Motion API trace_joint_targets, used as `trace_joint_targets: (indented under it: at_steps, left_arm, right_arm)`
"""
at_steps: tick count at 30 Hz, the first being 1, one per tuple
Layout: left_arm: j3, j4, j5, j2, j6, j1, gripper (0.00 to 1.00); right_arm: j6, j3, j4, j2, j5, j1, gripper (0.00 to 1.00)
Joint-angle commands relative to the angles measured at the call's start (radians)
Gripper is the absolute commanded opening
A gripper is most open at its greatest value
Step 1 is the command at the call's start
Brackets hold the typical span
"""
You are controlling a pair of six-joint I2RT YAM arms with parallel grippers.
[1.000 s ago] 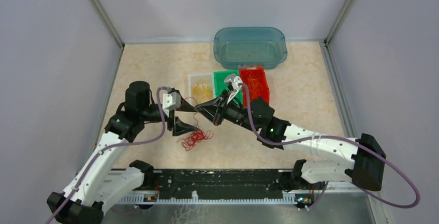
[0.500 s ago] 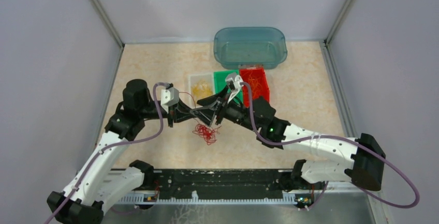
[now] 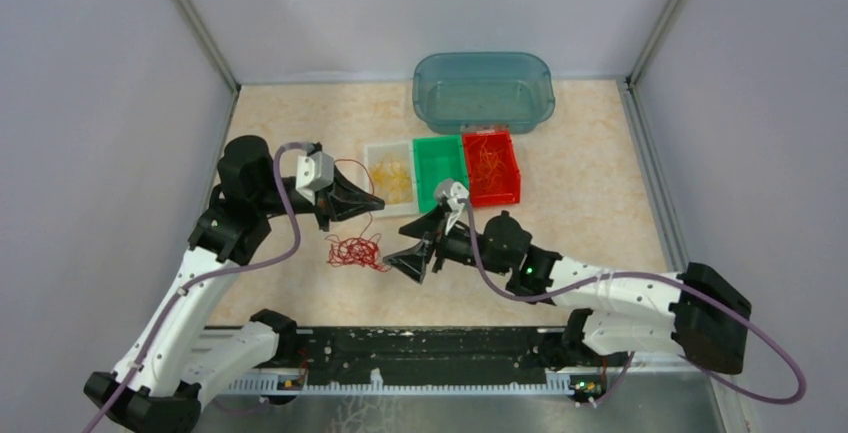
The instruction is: Untangle the cables
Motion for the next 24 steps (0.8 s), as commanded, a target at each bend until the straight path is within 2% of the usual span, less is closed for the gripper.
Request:
trace_joint_targets:
  at_steps: [1, 5, 10, 14, 17, 24]
  left_arm:
    - [0.034, 0.029, 0.018, -0.003, -0.065, -0.006, 0.0]
    - [0.051, 0.051, 0.011, 0.0, -0.111, -0.006, 0.0]
    - [0.082, 0.068, 0.007, 0.003, -0.154, -0.008, 0.0]
    - [0.148, 0.075, -0.002, 0.014, -0.17, -0.008, 0.0]
    - [0.191, 0.083, -0.022, 0.021, -0.169, -0.008, 0.0]
    - [0.294, 0.106, -0.048, 0.043, -0.191, -0.008, 0.0]
  right_arm:
    - [-0.043, 0.119, 0.162, 0.11, -0.091, -0.006, 0.78]
    - [-0.048, 0.19, 0.224, 0.234, -0.109, 0.001, 0.69]
    - [-0.02, 0.179, 0.374, 0.325, -0.077, 0.002, 0.47]
    - [0.02, 0.111, 0.47, 0.355, -0.047, 0.002, 0.34]
    - [0.04, 0.071, 0.491, 0.35, -0.045, 0.003, 0.3]
    - [0.034, -0.001, 0.476, 0.358, -0.005, 0.013, 0.29]
